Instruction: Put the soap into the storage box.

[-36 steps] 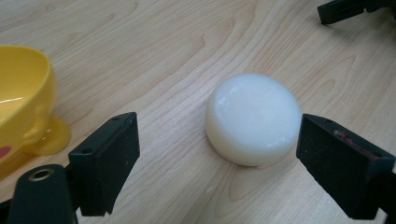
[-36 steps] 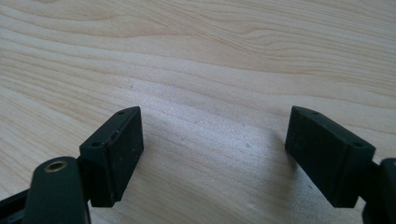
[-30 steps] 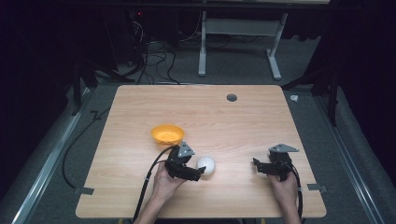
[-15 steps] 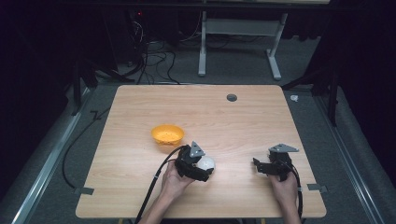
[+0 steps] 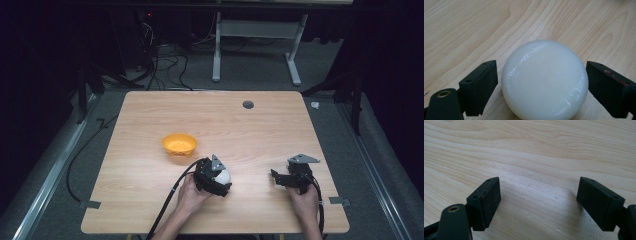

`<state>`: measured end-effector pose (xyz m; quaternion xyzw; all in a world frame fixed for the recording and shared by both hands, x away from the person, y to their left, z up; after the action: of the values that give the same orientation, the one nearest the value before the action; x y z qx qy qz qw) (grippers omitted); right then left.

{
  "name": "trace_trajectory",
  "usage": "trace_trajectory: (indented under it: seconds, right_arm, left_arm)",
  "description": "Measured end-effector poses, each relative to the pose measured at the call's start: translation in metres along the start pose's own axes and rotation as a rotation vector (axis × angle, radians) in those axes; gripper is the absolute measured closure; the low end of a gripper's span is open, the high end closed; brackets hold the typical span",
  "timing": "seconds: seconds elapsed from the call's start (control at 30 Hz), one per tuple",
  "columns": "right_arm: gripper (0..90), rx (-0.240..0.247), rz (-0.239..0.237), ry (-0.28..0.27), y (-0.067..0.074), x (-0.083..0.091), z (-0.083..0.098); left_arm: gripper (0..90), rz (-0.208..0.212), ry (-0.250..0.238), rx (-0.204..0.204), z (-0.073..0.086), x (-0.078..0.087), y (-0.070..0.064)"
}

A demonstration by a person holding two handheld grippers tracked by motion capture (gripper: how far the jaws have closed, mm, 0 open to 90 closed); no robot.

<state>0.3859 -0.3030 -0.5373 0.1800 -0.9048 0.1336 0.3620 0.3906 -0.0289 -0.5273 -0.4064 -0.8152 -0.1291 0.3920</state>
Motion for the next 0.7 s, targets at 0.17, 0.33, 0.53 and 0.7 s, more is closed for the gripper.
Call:
trace_trajectory:
  seconds: [0.17, 0.33, 0.53, 0.7]
  right_arm:
    - [20.3, 0.0, 0.0, 0.0, 0.0, 0.0, 0.0]
    - [20.3, -0.001, 0.0, 0.0, 0.0002, 0.0, 0.0]
    - [20.3, 0.0, 0.0, 0.0, 0.0002, 0.0, -0.0001]
    - [20.3, 0.0, 0.0, 0.0, 0.0002, 0.0, -0.0001]
  left_arm:
    - [14.5, 0.007, 0.026, -0.012, 0.0037, -0.0055, -0.0001]
    - [18.6, 0.006, 0.01, -0.013, 0.0038, -0.005, 0.0003]
    - [24.2, 0.004, 0.011, -0.013, 0.0034, -0.0038, 0.0006]
    - [24.4, -0.007, 0.018, -0.022, 0.004, -0.0015, 0.0021]
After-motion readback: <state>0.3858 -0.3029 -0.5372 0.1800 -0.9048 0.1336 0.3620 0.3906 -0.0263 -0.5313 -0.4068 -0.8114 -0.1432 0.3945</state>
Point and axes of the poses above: each handheld gripper's, and its own axes: x roughly backward along the jaws, z roughly out of its underside, y roughly to its left, the point moved 5 cm from there along -x, roughly forward along the jaws, and after that the axes turned 8 degrees about x, right-handed, at the moved point
